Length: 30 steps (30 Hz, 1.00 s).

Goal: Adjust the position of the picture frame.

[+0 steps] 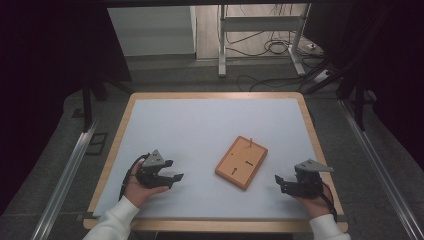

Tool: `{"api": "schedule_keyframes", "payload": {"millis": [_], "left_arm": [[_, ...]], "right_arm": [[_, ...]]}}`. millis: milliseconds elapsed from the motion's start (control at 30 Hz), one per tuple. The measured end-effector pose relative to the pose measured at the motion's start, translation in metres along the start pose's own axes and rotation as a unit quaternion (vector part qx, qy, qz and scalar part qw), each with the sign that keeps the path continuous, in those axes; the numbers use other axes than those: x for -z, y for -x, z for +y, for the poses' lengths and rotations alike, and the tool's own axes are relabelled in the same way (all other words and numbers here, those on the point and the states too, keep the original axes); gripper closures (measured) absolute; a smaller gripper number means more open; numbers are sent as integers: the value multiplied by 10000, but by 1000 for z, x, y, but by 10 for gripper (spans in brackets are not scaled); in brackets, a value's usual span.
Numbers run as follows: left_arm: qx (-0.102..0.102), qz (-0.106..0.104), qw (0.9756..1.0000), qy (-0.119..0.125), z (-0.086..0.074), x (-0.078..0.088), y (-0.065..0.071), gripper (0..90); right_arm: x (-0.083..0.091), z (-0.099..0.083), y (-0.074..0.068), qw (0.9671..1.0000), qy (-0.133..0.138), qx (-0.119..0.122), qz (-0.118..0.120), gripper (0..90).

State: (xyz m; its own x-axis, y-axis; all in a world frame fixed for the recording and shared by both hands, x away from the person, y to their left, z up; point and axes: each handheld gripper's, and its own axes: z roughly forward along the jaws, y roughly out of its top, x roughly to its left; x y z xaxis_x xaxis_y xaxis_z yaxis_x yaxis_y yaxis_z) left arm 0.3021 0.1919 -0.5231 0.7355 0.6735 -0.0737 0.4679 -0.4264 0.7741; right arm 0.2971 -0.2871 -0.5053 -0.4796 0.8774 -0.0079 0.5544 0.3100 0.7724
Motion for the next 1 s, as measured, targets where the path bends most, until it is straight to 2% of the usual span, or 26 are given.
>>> {"api": "schedule_keyframes", "payload": {"millis": [367, 700, 1000], "left_arm": [[13, 0, 10000, -10, 0, 0, 0, 320], [46, 23, 10000, 8, -1, 2, -1, 320], [35, 10, 10000, -19, -1, 0, -1, 319]], "right_arm": [[3, 1, -1, 10000, 0, 70, -40, 187], [1, 3, -4, 9997, -94, 227, -45, 199], [1, 12, -7, 9994, -125, 311, 22, 209]]}}
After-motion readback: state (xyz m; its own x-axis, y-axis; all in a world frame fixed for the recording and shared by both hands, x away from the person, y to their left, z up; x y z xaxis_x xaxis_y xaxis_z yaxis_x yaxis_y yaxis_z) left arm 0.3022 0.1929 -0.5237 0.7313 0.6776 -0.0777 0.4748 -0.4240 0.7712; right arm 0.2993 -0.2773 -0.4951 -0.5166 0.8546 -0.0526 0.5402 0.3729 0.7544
